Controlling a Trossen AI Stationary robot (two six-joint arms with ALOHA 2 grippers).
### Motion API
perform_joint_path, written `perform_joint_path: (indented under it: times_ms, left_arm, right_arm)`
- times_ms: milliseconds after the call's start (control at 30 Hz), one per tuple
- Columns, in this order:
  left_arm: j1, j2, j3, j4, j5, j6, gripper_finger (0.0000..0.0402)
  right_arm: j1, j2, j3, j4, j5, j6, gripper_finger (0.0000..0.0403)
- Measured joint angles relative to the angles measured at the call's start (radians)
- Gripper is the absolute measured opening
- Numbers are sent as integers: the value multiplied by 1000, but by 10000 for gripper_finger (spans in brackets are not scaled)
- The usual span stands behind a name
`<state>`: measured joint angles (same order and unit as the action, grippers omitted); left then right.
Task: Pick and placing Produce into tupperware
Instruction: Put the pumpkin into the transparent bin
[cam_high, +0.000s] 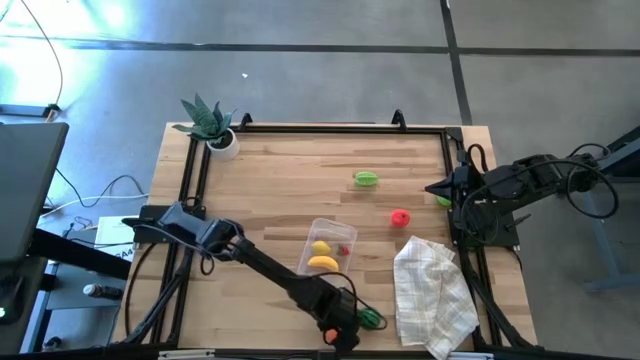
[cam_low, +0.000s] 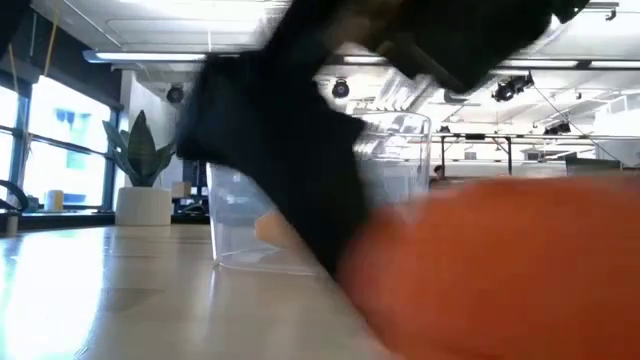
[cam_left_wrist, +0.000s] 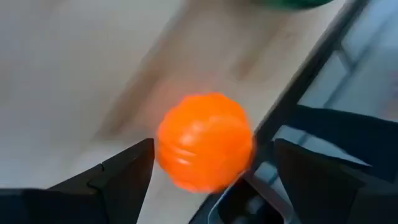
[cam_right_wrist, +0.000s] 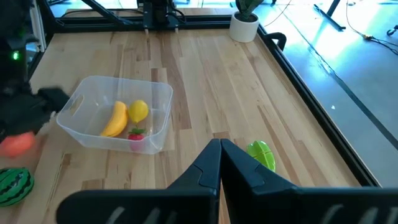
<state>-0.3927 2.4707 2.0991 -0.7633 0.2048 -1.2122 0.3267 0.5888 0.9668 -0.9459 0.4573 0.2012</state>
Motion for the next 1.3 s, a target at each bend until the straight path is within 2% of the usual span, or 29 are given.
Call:
perform_joint_path:
  times_ms: [133, 600, 767, 967, 1300]
  left_arm:
    - [3, 21, 2, 72, 11, 27, 317]
    - [6, 24, 0, 69, -8, 39, 317]
    - [6, 25, -1, 69, -15, 89, 317]
    - [5, 25, -1, 72, -53, 113, 317]
    - [-7, 22, -3, 91, -159, 304, 317]
  right_arm:
    - [0, 0, 0, 0, 0, 0, 0]
    - [0, 0, 0, 0, 0, 0, 0]
    - [0, 0, 0, 0, 0, 0, 0]
    - [0, 0, 0, 0, 0, 0, 0]
    - [0, 0, 0, 0, 0, 0, 0]
